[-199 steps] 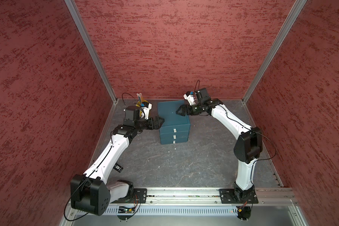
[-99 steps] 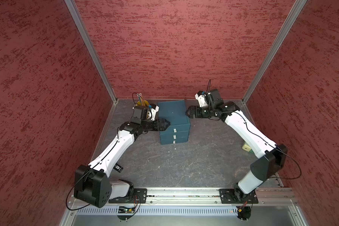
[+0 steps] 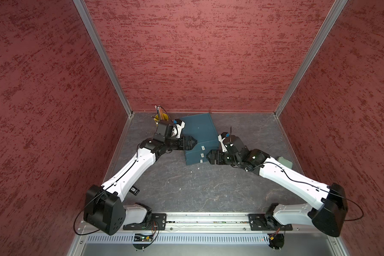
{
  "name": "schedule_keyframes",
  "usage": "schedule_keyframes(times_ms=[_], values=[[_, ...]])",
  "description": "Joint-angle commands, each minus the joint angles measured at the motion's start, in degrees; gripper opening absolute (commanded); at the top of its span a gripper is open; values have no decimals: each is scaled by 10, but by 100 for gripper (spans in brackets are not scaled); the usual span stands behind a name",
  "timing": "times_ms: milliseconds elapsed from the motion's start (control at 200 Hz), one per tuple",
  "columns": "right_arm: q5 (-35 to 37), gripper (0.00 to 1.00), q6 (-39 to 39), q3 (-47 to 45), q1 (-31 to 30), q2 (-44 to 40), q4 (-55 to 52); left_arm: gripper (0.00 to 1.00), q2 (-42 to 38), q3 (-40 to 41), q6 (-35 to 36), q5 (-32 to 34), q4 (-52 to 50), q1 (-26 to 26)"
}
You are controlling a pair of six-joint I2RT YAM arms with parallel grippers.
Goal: Take the seed bags out of the drawer
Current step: Open the drawer in the storage box.
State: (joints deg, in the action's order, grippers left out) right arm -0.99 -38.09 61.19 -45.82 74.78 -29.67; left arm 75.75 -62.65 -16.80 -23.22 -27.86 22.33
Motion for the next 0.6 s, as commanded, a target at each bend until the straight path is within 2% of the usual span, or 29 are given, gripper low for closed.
schedule_keyframes(times_ms=[0, 286, 596], values=[[44, 89, -58, -14, -15, 3, 120, 100, -9, -12, -5, 10, 8, 4], [32, 61, -122, -74, -30, 31, 296, 100, 5, -16, -9, -8, 14, -14], [58, 48, -175, -132, -39, 46, 429, 99, 13, -19, -3, -29, 11, -31]])
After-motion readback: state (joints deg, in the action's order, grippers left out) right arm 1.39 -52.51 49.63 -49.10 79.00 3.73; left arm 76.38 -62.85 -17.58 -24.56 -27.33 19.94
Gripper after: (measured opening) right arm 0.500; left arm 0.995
